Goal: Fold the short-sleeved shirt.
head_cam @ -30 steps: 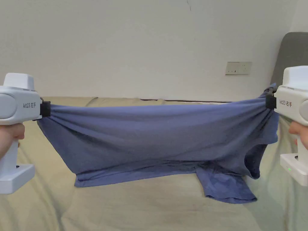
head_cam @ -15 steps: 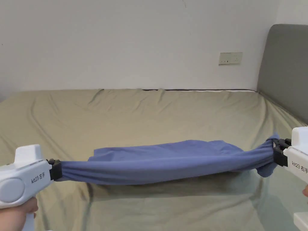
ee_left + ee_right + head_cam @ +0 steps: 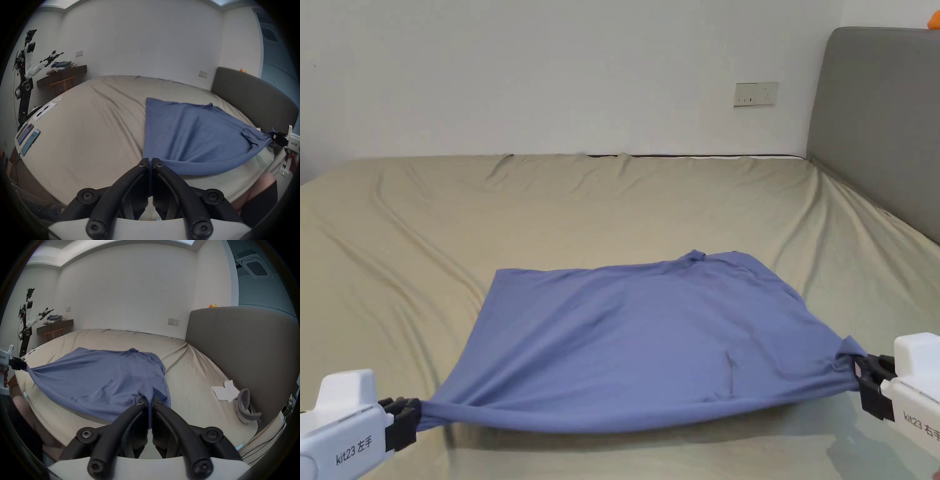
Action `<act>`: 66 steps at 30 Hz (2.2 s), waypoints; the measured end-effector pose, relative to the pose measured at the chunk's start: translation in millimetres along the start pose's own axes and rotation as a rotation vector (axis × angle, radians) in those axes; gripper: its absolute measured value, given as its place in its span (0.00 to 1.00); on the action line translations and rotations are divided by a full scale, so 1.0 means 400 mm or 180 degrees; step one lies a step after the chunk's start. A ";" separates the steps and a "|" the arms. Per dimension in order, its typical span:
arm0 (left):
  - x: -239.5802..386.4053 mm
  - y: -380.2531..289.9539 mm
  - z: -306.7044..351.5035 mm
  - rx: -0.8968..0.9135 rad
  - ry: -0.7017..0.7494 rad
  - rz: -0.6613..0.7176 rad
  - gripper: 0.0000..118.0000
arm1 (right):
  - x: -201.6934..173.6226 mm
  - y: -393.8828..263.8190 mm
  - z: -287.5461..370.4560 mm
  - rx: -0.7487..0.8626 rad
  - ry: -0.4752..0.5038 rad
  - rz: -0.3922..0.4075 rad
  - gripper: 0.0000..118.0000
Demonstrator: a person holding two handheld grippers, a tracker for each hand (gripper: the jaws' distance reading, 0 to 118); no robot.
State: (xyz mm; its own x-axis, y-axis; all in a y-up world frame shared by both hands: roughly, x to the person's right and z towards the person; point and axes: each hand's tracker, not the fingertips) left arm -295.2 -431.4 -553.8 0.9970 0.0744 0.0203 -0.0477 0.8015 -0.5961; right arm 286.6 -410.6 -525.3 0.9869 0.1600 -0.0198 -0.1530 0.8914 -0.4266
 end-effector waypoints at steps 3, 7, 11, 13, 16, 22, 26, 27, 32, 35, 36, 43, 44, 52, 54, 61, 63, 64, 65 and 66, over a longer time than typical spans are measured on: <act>-0.003 -0.030 0.019 -0.0153 -0.0100 0.0008 0.00 | 0.008 -0.033 0.024 -0.0135 0.0050 0.0078 0.02; 0.000 -0.055 -0.014 -0.0250 -0.0054 -0.0115 0.00 | 0.017 -0.091 -0.007 -0.0438 0.0043 0.0238 0.02; 0.010 -0.076 -0.071 -0.0472 -0.0060 -0.0125 0.00 | 0.039 -0.155 -0.054 -0.0839 0.0117 -0.0092 0.02; 0.012 -0.089 -0.093 -0.0592 -0.0041 -0.0189 0.00 | 0.036 -0.191 -0.069 -0.1028 0.0080 -0.0075 0.02; 0.018 -0.115 -0.113 -0.0745 0.0078 -0.0282 0.00 | 0.023 -0.230 -0.068 -0.1032 0.0112 -0.0012 0.03; 0.007 -0.117 -0.098 -0.0689 0.0401 -0.0305 0.57 | 0.039 -0.217 -0.046 -0.0955 -0.0039 -0.0090 0.70; 0.032 -0.010 0.047 0.0152 0.0207 -0.0123 0.60 | 0.085 -0.117 0.040 -0.0307 0.0051 -0.0766 0.90; 0.048 0.025 0.087 0.0338 0.0194 -0.0153 0.60 | 0.082 -0.077 0.068 -0.0108 -0.0021 -0.0782 0.89; 0.141 0.121 0.275 0.1070 -0.0041 -0.0347 0.00 | 0.024 0.057 0.193 0.0609 -0.0195 -0.0710 0.03; 0.174 0.096 0.304 0.1246 -0.0138 -0.0251 0.00 | -0.010 0.055 0.231 0.1118 -0.0351 -0.0466 0.01; 0.176 0.078 0.303 0.1235 -0.0263 -0.0166 0.00 | -0.013 0.052 0.224 0.0790 -0.0150 -0.0650 0.01; 0.141 0.021 0.184 0.0325 -0.0143 -0.0454 0.00 | -0.082 0.013 0.202 0.0531 -0.0085 -0.0146 0.00; 0.126 0.014 0.159 0.0174 -0.0184 -0.0412 0.00 | -0.090 0.012 0.199 0.0442 -0.0067 -0.0129 0.00; 0.029 -0.076 -0.048 -0.0643 0.0165 -0.0353 0.66 | -0.115 0.016 0.164 0.0262 0.0107 -0.0044 0.00; -0.005 -0.082 -0.089 -0.0763 0.0159 -0.0089 0.65 | -0.119 0.017 0.163 0.0246 0.0139 -0.0046 0.00; 0.045 -0.109 -0.109 -0.0937 0.0028 -0.0302 0.01 | -0.102 0.008 0.151 0.0124 0.0189 -0.0022 0.00; 0.048 -0.096 -0.092 -0.0836 0.0046 -0.0305 0.01 | -0.095 0.002 0.152 0.0100 0.0187 -0.0015 0.00; 0.048 -0.090 -0.081 -0.0690 0.0041 -0.0248 0.01 | -0.089 0.000 0.150 0.0067 0.0192 -0.0027 0.00; 0.057 -0.079 -0.061 -0.0642 0.0031 -0.0233 0.01 | -0.082 -0.003 0.146 0.0032 0.0186 -0.0054 0.00; 0.061 -0.074 -0.051 -0.0611 0.0026 -0.0239 0.01 | -0.075 -0.006 0.141 -0.0008 0.0193 -0.0062 0.00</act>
State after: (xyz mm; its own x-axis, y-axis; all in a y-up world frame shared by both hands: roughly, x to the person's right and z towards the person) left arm -268.2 -465.5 -552.2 0.9978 0.0131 0.0644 0.0385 0.6767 -0.7352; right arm 254.5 -393.5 -472.8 0.9910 0.1166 -0.0661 -0.1338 0.8931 -0.4296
